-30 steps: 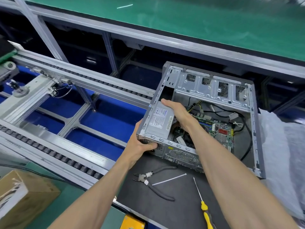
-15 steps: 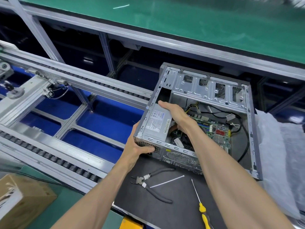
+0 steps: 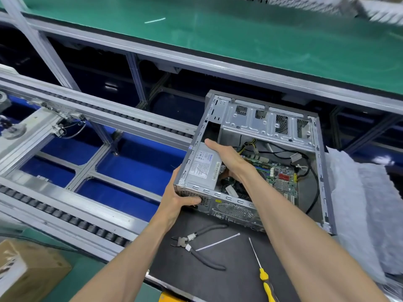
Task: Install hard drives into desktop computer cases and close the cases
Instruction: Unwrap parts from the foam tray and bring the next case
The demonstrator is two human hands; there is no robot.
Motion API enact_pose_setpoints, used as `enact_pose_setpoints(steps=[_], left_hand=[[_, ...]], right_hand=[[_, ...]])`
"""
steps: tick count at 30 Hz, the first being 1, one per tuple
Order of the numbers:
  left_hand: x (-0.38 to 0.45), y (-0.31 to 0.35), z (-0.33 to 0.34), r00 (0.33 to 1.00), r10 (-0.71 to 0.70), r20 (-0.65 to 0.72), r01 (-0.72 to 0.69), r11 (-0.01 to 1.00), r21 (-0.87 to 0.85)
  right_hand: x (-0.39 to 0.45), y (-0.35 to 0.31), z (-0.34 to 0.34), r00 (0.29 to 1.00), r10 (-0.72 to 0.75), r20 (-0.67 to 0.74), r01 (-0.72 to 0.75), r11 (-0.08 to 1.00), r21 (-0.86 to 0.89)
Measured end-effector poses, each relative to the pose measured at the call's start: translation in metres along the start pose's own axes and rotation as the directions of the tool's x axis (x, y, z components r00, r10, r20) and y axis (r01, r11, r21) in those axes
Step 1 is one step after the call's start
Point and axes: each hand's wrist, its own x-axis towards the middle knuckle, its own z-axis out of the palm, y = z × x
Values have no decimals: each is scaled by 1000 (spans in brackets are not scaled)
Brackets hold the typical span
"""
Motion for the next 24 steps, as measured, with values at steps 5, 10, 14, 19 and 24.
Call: enact_pose_setpoints(steps=[5, 10, 14, 19, 24], left_hand=[[-15, 55, -5, 978, 166, 126, -179, 979, 96], [1, 109, 16, 955, 258, 146, -294, 759, 581], [24, 118, 65, 931, 254, 262, -341, 349, 873], [38, 109, 136, 905, 175, 388, -422, 245, 873], [36, 102, 208, 836, 122, 534, -545, 290, 787]], right_hand=[[-9, 0, -5, 991, -52, -124, 48, 998, -36], [-37, 13, -26, 959, -163, -230, 176, 984, 35], [-65, 23, -48, 928, -158, -337, 183, 982, 45], [-103, 42, -81, 888, -124, -442, 159, 986, 44], [-150, 70, -124, 847, -63, -527, 203, 956, 213]])
